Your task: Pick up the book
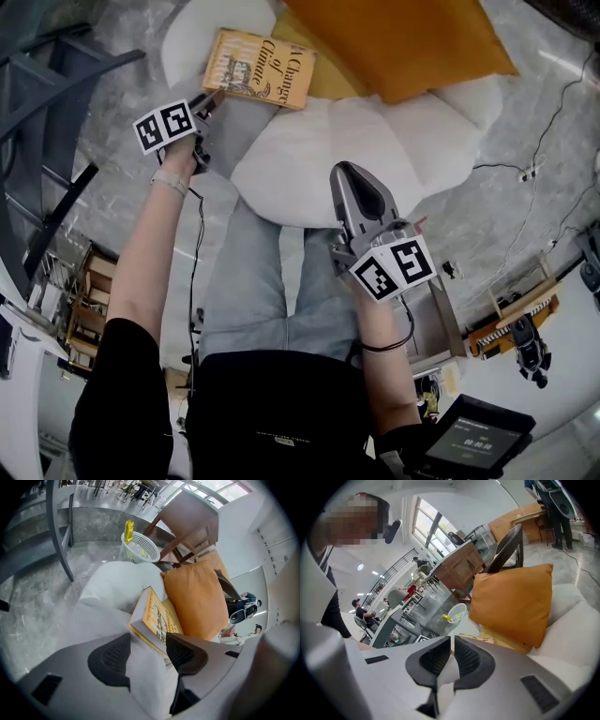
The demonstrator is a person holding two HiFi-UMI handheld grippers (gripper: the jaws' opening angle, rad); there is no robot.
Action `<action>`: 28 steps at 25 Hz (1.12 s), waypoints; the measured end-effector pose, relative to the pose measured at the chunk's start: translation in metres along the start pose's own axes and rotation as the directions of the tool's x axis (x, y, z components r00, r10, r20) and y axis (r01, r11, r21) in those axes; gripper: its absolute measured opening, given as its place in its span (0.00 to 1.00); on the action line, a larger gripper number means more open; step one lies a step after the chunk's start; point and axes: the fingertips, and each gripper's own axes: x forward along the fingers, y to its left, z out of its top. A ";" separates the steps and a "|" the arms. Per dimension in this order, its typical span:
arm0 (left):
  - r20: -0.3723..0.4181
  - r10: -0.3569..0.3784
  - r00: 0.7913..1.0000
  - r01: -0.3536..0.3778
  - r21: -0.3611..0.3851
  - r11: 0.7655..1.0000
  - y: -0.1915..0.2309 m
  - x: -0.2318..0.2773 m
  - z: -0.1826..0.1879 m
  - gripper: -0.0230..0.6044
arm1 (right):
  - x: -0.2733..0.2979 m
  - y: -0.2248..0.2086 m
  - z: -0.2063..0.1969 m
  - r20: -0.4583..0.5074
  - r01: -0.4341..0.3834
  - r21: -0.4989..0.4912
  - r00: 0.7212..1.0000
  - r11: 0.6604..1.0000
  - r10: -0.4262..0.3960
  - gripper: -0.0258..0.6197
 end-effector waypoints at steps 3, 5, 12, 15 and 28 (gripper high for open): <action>0.003 -0.009 1.000 0.009 -0.014 1.000 -0.003 -0.002 0.002 0.40 | 0.001 0.000 0.001 0.002 0.000 0.003 1.000 1.000 0.000 0.08; 0.020 -0.007 1.000 0.008 -0.033 0.999 -0.002 -0.004 0.005 0.40 | 0.002 0.001 0.000 0.000 -0.002 0.002 1.000 1.000 0.002 0.08; 0.001 0.021 1.000 -0.021 0.018 1.000 0.007 -0.001 0.023 0.40 | 0.004 0.002 0.002 0.003 0.005 -0.002 1.000 1.000 -0.005 0.08; -0.018 0.000 1.000 -0.001 -0.016 1.000 0.011 0.007 0.023 0.40 | 0.004 0.001 0.000 -0.001 0.003 0.000 1.000 1.000 -0.003 0.08; -0.046 -0.148 0.988 0.135 -0.209 0.969 0.006 0.017 0.025 0.45 | 0.005 0.004 -0.004 -0.010 -0.005 0.010 1.000 1.000 0.005 0.08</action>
